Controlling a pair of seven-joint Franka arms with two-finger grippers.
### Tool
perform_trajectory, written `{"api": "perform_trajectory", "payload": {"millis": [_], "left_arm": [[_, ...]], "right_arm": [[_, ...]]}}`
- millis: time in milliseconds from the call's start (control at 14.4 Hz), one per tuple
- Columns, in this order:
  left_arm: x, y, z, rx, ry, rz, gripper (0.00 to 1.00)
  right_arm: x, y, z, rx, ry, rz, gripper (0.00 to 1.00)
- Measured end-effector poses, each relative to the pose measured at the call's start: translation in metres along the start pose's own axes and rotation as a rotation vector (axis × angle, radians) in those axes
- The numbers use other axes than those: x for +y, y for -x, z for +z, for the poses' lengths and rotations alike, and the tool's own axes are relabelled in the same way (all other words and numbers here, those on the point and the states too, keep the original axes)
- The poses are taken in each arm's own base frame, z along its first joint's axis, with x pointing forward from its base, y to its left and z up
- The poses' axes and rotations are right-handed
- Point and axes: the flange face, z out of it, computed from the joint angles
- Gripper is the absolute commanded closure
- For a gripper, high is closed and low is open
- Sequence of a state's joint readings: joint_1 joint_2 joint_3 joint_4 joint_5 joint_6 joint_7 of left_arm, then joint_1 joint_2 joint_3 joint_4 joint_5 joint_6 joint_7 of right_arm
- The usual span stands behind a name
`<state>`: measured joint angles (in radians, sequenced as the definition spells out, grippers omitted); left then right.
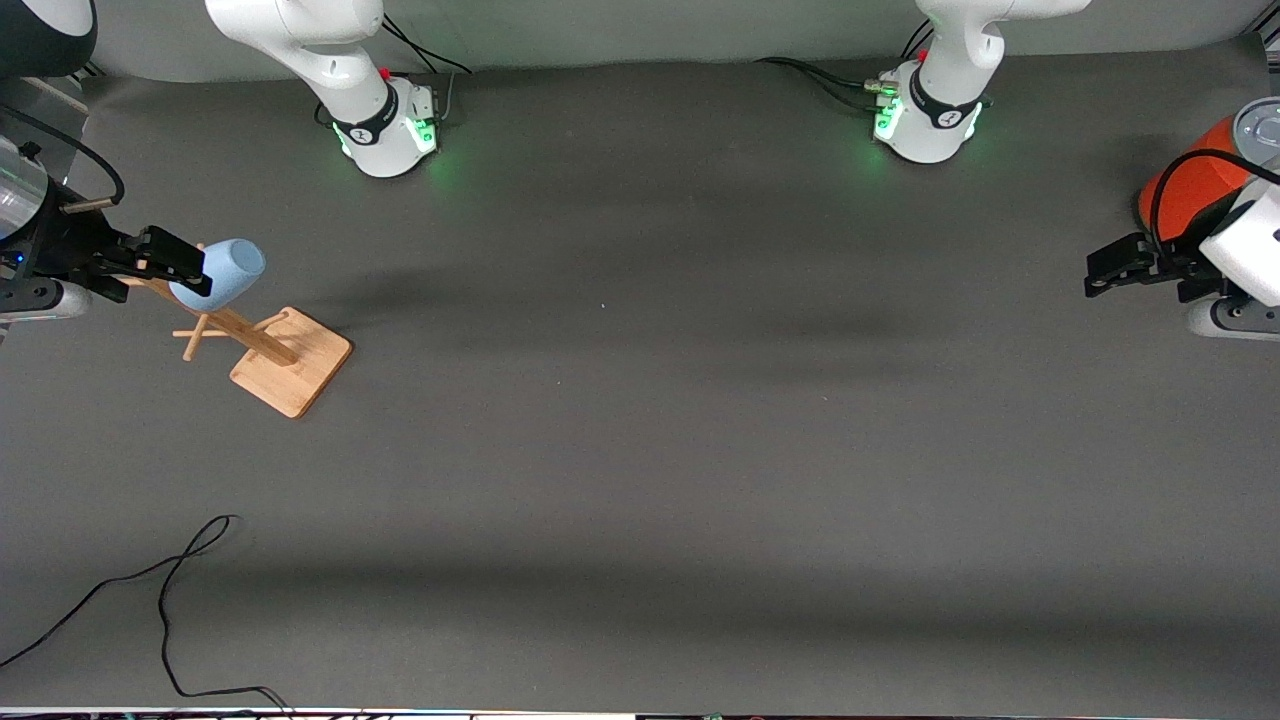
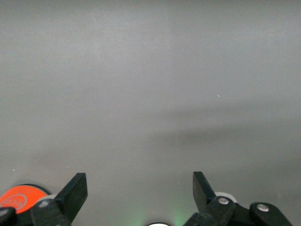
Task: Rotate and upright cup with both arms
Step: 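Move the right gripper toward the blue cup on the wooden stand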
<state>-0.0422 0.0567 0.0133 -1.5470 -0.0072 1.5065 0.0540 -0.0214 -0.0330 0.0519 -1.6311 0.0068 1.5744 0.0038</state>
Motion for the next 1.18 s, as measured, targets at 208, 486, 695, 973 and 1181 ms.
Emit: {"api": "perform_trajectory", "payload": {"millis": [208, 486, 695, 973, 1181], "left_arm": [[0.0, 0.0, 0.0, 0.0, 0.0, 0.0, 0.0], [0.0, 0.0, 0.0, 0.0, 0.0, 0.0, 0.0], [0.0, 0.0, 0.0, 0.0, 0.0, 0.0, 0.0], [0.0, 0.0, 0.0, 0.0, 0.0, 0.0, 0.0], [0.0, 0.0, 0.0, 0.0, 0.0, 0.0, 0.0]], "right_arm": [[0.0, 0.0, 0.0, 0.001, 0.0, 0.0, 0.0], [0.007, 0.0, -0.017, 0.036, 0.051, 0.014, 0.0], [0.01, 0.003, -0.02, 0.032, 0.057, 0.081, 0.0], [0.02, 0.014, -0.012, -0.05, 0.057, 0.455, 0.0], [0.041, 0.022, 0.0, -0.115, -0.018, 0.793, 0.0]]}}
